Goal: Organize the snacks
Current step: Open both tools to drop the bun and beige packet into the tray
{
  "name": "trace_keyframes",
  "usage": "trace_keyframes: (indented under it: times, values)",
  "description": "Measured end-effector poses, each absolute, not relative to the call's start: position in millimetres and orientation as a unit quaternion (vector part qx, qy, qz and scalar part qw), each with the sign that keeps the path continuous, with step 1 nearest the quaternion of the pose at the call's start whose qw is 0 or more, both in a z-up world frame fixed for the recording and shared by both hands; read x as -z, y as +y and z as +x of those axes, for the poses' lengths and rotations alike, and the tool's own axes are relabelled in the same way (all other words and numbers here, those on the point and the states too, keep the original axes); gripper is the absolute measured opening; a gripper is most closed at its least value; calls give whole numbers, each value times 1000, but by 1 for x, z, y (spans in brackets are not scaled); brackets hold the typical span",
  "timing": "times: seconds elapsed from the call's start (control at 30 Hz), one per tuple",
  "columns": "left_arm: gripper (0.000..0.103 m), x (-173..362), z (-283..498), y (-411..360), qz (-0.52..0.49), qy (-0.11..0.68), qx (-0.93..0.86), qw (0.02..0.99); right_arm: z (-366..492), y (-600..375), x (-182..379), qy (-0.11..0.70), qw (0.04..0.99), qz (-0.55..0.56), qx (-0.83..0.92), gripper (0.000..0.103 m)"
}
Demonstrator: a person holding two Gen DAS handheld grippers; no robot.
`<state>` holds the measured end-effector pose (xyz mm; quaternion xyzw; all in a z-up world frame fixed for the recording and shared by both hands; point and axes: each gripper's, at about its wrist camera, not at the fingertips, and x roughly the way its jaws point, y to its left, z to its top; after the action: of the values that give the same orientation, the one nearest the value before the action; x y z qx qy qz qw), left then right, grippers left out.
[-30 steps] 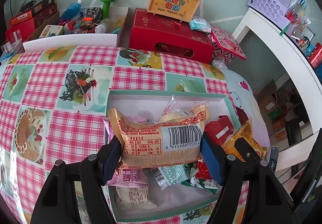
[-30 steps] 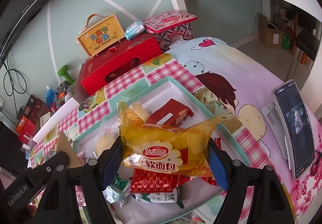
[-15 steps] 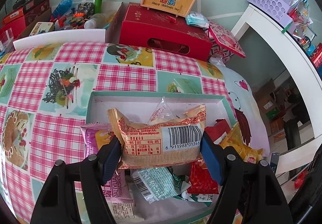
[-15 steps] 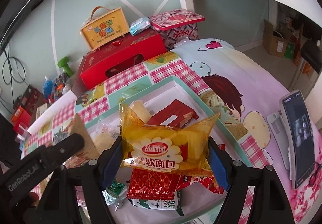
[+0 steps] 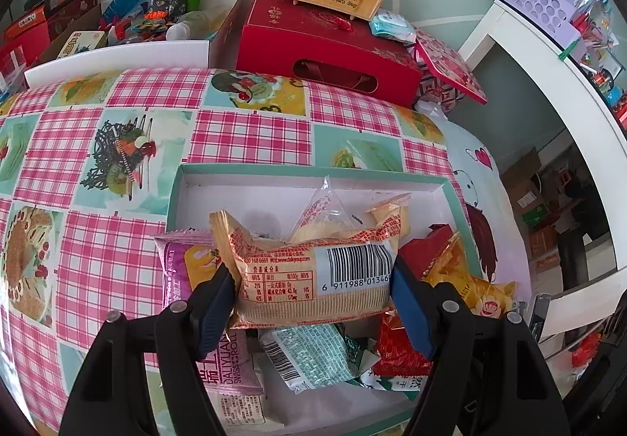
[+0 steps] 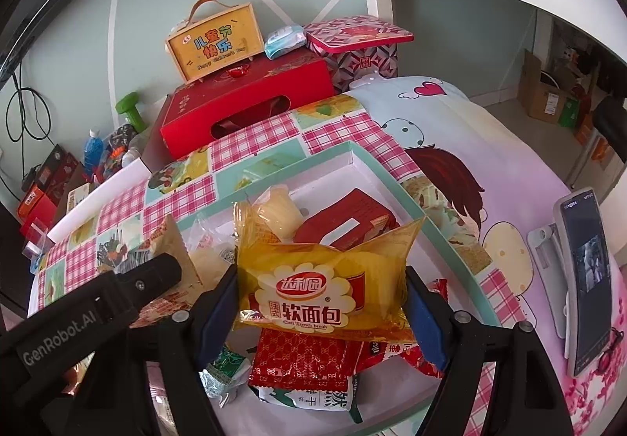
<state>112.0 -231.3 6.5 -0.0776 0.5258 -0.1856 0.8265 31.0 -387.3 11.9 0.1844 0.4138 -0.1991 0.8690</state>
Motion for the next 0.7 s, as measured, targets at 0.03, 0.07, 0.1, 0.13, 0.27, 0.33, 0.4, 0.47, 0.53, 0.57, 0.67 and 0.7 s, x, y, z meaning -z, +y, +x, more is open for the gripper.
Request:
trace_keyframes:
  times: [0.03,0.07,0.1,0.13,0.27,0.33,0.4,0.47,0.53,0.57,0.67,0.7]
  values:
    - [76,-6,112,-231,-80,528,185,825,31,-387,-12,414,869,184,199,81]
    - [76,-6,113,-230,-81,530,184,824,31,-387,-12,415,869,183,199,81]
    - [76,-5,113,-230,-83,532,183,822,32,-387,-12,416,869,182,198,82]
    - [76,-5,113,-229,-84,534,182,821,32,-387,-12,417,868,181,198,82]
    - [77,-4,114,-227,-89,539,182,818,33,-388,-9,421,866,184,198,84]
    - [79,-4,115,-226,-95,542,185,814,34,-389,-8,425,864,187,195,86]
    - [81,-5,114,-226,-100,543,190,812,34,-389,-7,428,862,186,195,88]
    - [81,-6,113,-227,-98,543,195,811,34,-389,-6,430,862,186,193,89]
    - [81,-7,111,-229,-94,542,195,812,34,-389,-6,431,861,187,193,89]
    - [81,-8,111,-229,-94,543,197,811,33,-389,-6,432,861,186,194,90]
    - [81,-10,109,-228,-97,543,200,810,32,-390,-7,432,860,189,194,90]
    - [81,-12,109,-228,-98,543,202,809,32,-391,-7,432,860,190,194,91]
